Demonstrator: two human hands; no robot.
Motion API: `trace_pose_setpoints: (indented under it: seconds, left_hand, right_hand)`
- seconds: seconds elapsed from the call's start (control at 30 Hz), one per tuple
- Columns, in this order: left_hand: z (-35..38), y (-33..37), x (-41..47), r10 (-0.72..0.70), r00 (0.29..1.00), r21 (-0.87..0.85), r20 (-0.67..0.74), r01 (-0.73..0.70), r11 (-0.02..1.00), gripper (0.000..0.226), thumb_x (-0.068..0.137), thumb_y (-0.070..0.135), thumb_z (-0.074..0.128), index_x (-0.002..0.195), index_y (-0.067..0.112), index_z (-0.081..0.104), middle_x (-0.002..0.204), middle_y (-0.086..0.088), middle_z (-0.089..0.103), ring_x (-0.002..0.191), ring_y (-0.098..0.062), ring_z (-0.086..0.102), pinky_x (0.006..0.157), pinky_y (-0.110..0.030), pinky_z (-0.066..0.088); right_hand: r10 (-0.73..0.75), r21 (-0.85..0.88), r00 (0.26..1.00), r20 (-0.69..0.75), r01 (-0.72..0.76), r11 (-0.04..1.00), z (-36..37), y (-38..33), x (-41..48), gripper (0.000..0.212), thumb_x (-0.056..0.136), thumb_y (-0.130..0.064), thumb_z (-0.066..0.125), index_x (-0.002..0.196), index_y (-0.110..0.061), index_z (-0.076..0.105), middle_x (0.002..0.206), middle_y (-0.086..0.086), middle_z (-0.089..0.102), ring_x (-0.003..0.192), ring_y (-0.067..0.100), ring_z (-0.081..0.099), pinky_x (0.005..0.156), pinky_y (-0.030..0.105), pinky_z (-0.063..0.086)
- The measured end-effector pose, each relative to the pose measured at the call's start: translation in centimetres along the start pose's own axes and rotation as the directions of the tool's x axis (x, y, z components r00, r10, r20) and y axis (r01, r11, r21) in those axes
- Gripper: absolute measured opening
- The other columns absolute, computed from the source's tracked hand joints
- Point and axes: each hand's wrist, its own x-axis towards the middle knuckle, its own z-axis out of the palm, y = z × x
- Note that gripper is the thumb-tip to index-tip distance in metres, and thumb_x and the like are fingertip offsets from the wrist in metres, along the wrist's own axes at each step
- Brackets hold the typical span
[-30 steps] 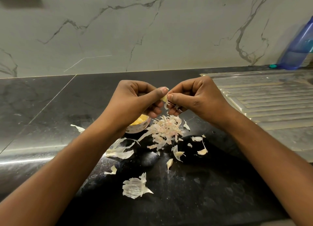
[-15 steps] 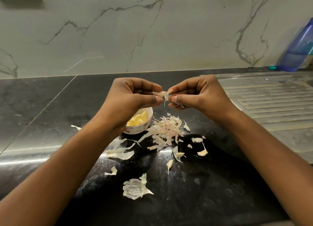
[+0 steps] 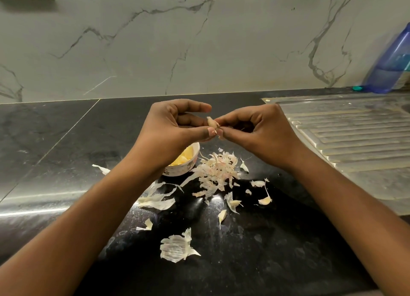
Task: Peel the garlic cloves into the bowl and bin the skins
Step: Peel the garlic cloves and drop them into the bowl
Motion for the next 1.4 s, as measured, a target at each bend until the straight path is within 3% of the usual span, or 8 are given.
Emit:
trace_pose_setpoints:
  seconds: [0.1,0.2,0.33,0.53,0.83,0.97,1.13,1.4]
  left_hand:
    - [-0.11,-0.03,0.08,-0.019,1.0,-0.075,0.01,0.019,0.997,0.041,0.083,-0.005,0.08,0.122,0.002,0.071,0.101,-0.013,0.081,0.097,-0.027,0.08,0.09,-0.036,0.063]
    - [-0.05,-0.19,0.11,-0.039,0.999,-0.124,-0.024,0.036,0.992,0.036,0.082,-0.003,0.08,0.118,0.001,0.073,0.1,-0.014,0.081,0.095,-0.028,0.08,0.087,-0.035,0.065]
    - [-0.16,-0.32,0.2,0.031,0.998,-0.023,-0.056,-0.033,0.999,0.031,0.083,0.002,0.081,0.114,0.002,0.076,0.098,-0.01,0.082,0.092,-0.023,0.08,0.082,-0.03,0.065]
    - [-0.43,-0.68,0.38,0.07,0.997,0.113,-0.01,-0.068,0.991,0.027,0.086,0.003,0.08,0.113,0.005,0.078,0.103,-0.006,0.081,0.094,-0.018,0.08,0.086,-0.033,0.065]
    - [-0.18,-0.67,0.4,0.073,0.997,0.111,0.028,-0.076,0.991,0.026,0.086,0.004,0.08,0.111,0.006,0.079,0.103,-0.005,0.081,0.096,-0.017,0.079,0.085,-0.029,0.064]
    - [-0.22,-0.55,0.38,0.048,0.998,0.085,0.042,-0.052,0.995,0.024,0.086,0.005,0.08,0.109,0.01,0.079,0.101,-0.004,0.082,0.095,-0.016,0.079,0.082,-0.024,0.062]
    - [-0.16,-0.45,0.26,0.057,0.998,0.069,0.033,-0.059,0.996,0.027,0.082,0.009,0.083,0.109,0.006,0.079,0.097,-0.006,0.082,0.091,-0.02,0.08,0.083,-0.028,0.064]
    - [0.2,-0.56,-0.06,0.24,0.971,0.307,0.016,-0.233,0.923,0.025,0.083,0.013,0.087,0.107,0.01,0.081,0.095,0.003,0.081,0.086,-0.007,0.079,0.08,-0.024,0.064]
  right_hand:
    - [0.051,0.088,0.999,0.001,-0.051,0.995,-0.12,-0.03,0.07,0.021,0.094,-0.015,0.082,0.114,-0.009,0.082,0.097,-0.001,0.082,0.085,0.009,0.08,0.079,0.031,0.066]
    - [0.075,0.146,0.997,0.02,-0.077,0.986,-0.22,-0.13,0.13,0.02,0.094,-0.013,0.081,0.112,-0.005,0.082,0.094,0.0,0.082,0.081,0.01,0.08,0.075,0.025,0.064]
    - [0.071,0.135,0.997,0.035,-0.076,0.988,-0.08,-0.25,0.06,0.015,0.095,-0.013,0.079,0.108,-0.005,0.082,0.089,0.0,0.082,0.078,0.012,0.079,0.073,0.024,0.064]
    - [0.062,0.084,0.995,0.08,-0.069,0.994,0.03,-0.12,0.0,0.014,0.097,-0.016,0.077,0.106,-0.007,0.083,0.087,-0.002,0.081,0.077,0.011,0.079,0.073,0.029,0.066]
    - [0.103,0.106,0.992,0.074,-0.111,0.988,-0.08,-0.02,0.0,0.014,0.096,-0.016,0.078,0.102,-0.005,0.082,0.084,0.001,0.08,0.074,0.017,0.079,0.071,0.038,0.068]
    - [0.13,0.122,0.99,0.058,-0.136,0.983,0.18,-0.02,0.06,0.014,0.095,-0.018,0.079,0.101,-0.005,0.082,0.083,0.003,0.08,0.073,0.018,0.079,0.069,0.037,0.068]
    - [0.155,0.165,0.986,0.068,-0.165,0.972,0.02,-0.06,0.04,0.014,0.095,-0.015,0.078,0.102,-0.004,0.082,0.084,0.005,0.08,0.075,0.02,0.079,0.071,0.035,0.067]
    - [0.215,0.275,0.964,0.154,-0.251,0.928,-0.34,-0.43,0.12,0.018,0.097,-0.019,0.076,0.102,-0.002,0.082,0.086,0.009,0.081,0.08,0.025,0.08,0.077,0.039,0.067]
